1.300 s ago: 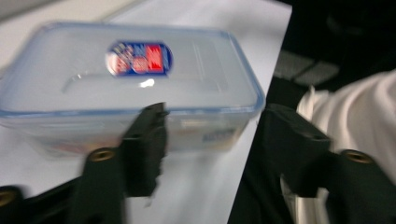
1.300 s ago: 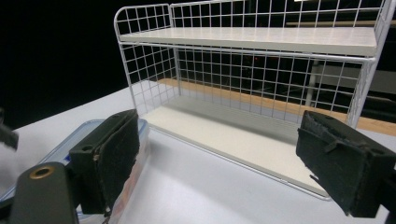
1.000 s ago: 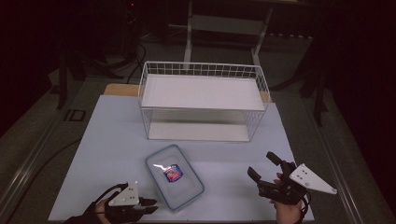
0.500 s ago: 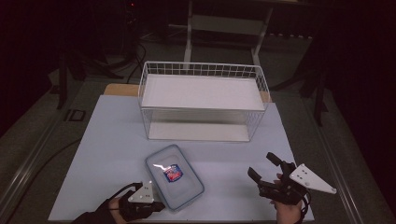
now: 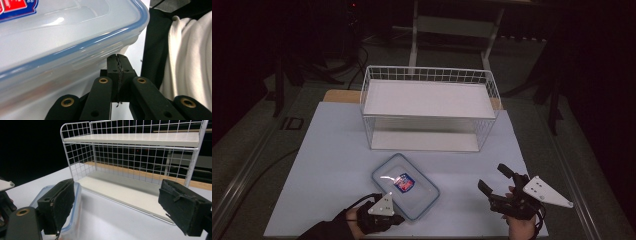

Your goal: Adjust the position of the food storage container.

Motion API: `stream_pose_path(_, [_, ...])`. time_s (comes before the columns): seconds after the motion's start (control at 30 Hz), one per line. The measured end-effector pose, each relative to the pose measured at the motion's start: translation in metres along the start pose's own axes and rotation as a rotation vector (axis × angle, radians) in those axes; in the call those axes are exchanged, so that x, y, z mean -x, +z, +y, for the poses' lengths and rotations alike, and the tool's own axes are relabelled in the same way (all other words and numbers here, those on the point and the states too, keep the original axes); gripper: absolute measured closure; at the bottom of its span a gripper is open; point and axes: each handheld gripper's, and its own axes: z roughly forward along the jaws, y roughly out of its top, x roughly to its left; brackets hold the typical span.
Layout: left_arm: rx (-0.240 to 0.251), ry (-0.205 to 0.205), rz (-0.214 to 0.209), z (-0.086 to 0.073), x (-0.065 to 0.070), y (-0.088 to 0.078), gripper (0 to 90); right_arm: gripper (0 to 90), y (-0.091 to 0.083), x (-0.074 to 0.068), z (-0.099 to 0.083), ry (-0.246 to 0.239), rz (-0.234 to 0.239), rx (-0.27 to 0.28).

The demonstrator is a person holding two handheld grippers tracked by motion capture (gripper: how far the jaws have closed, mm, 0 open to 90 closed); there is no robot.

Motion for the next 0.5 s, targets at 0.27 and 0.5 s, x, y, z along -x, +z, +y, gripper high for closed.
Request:
stream_pose_path(0.27, [-0.004,-0.009,-0.009,-0.0052,0.0072,-0.0051,89.5,13.4,0.0001,0.0001,-0.0008,0.002,0.003,-0.004])
stream_pose_path(0.5, [-0.002,-0.021,0.028,0.0004,0.0016,-0.0025,89.6,13.4,0.0020,-0.0004,-0.0010,0.006,0.010,-0.008])
